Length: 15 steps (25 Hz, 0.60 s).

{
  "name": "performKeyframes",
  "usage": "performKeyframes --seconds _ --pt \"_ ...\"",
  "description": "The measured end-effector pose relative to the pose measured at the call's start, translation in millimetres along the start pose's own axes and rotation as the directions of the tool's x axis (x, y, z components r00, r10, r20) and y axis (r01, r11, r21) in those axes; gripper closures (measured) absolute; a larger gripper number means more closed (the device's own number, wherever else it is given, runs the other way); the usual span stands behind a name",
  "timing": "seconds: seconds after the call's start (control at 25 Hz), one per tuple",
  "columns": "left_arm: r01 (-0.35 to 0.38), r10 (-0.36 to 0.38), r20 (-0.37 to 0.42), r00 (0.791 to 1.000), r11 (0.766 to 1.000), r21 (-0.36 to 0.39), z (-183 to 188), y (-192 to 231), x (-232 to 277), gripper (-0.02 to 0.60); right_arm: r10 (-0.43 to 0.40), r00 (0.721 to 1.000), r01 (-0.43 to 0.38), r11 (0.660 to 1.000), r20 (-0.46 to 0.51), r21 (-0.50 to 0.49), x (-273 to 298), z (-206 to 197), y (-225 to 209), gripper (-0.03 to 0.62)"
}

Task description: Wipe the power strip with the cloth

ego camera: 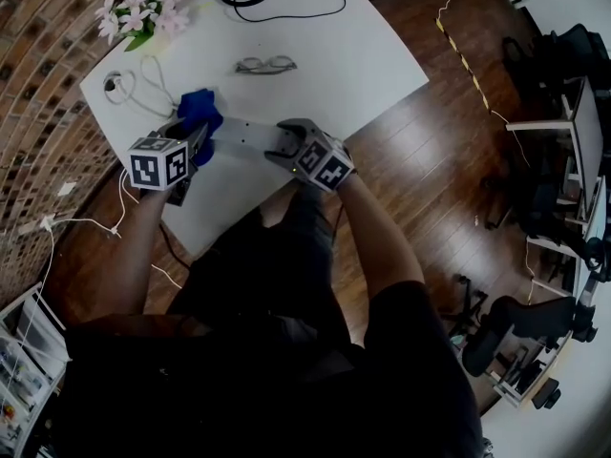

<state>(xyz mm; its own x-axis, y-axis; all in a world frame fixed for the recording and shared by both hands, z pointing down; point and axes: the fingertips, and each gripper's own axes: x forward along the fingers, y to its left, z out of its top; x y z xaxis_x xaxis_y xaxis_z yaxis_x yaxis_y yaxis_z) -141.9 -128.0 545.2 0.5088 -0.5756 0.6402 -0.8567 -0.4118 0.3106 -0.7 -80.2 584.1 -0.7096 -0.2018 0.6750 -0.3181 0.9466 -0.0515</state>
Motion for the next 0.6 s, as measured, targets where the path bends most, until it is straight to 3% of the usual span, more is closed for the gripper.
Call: performKeyframes --seconds 0.32,0.48,0.6 --pt "-0.014 0.018 -0.055 0.998 0.997 0.074 -4 -11 10 0.483 -0.003 1.000 0.003 1.000 0.007 -0.010 -2 0 -1 0.299" --pt "-0.052 0.076 -0.091 0.993 0.970 0.239 -7 -18 13 0.483 -0.006 1.000 0.006 1.000 0.011 -0.008 -3 0 1 0.299" --pt "-0.027 0.058 -0.104 0.993 0.961 0.274 -6 -25 17 0.483 -0.007 1.000 0.008 1.000 0.012 -0.014 -2 0 -1 0.299"
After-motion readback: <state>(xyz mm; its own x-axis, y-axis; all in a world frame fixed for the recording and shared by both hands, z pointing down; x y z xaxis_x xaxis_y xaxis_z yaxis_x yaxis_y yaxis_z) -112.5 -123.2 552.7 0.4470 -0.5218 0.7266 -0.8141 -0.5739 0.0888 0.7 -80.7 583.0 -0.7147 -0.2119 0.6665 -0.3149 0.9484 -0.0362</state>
